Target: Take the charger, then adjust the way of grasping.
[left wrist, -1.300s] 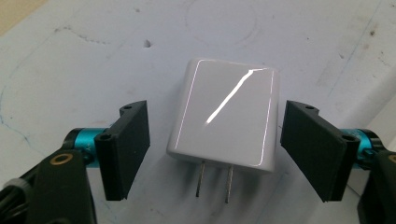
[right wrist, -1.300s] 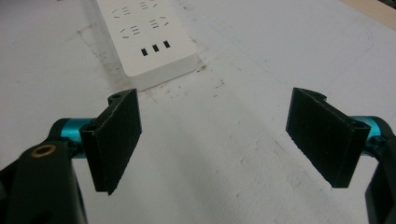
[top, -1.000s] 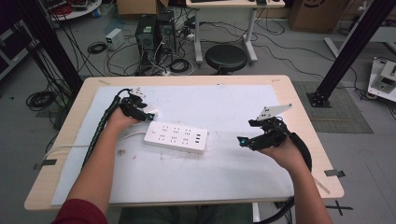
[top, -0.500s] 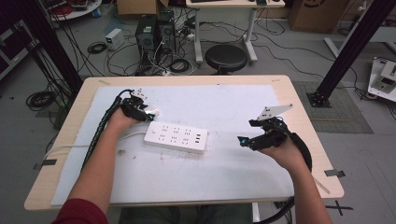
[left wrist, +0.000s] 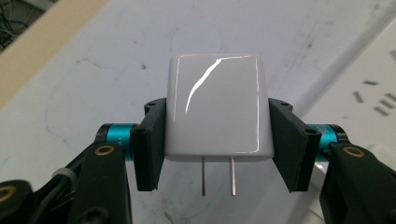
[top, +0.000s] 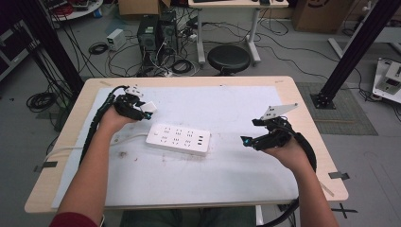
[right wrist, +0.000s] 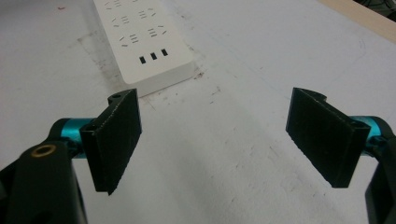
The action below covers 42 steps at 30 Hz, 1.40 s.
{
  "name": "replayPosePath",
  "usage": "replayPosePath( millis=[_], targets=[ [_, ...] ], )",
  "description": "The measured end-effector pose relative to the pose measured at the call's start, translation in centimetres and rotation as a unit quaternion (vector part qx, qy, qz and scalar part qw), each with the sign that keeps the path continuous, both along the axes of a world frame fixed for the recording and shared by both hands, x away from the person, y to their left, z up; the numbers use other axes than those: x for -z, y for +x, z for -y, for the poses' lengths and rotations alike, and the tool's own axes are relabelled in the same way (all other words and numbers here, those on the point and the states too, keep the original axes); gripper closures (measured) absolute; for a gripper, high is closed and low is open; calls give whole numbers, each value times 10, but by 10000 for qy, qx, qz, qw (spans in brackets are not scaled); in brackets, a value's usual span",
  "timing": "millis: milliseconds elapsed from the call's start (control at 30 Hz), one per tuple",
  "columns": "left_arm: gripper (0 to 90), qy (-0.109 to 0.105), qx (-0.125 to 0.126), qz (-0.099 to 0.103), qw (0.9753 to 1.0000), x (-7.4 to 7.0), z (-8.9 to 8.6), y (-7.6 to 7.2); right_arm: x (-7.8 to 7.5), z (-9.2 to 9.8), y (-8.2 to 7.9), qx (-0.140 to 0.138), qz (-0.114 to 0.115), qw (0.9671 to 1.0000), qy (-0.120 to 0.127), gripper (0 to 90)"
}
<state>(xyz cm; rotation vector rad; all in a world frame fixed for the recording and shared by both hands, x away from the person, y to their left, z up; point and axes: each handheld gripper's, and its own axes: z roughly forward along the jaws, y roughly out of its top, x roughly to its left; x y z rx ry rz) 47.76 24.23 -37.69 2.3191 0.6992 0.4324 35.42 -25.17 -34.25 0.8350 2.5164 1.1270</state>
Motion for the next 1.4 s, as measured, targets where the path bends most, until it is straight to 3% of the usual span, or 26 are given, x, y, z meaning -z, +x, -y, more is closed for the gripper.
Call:
replayPosePath(
  millis=[133,200,267,433,567,700,933,1100,1233,1400],
  targets=[
    [425,-53,-32,86,9999,-22,-6,-19,0,0,0,-34,5,10000,38,186],
    [424,-26,-66,-8,10000,-32,-9,-31,-1,-1,-1,-58,0,10000,68,186],
    [424,97,-17,23,9999,-40,-9,-41,-2,0,-2,-87,53,9999,77,186],
    [424,-9,218,140,9997,-56,-10,-74,0,1,-5,-71,76,9999,132,186],
    [424,-162,433,207,9987,-62,-10,-101,0,0,-8,-62,58,9999,119,186],
    [424,-85,634,192,9978,-57,-10,-119,2,0,-10,-27,4,9999,111,186],
    [424,-308,674,216,9970,-52,-19,-136,4,-1,-11,17,-10,9999,164,186],
    [424,-293,752,275,9964,-51,-21,-139,6,-6,-9,-22,-40,9999,126,186],
    [424,-463,835,290,9950,-51,-15,-141,1,-10,-9,-89,18,9999,115,186],
    [424,-498,1081,350,9923,-49,4,-142,-7,-15,-11,-185,53,9998,86,186]
  ],
)
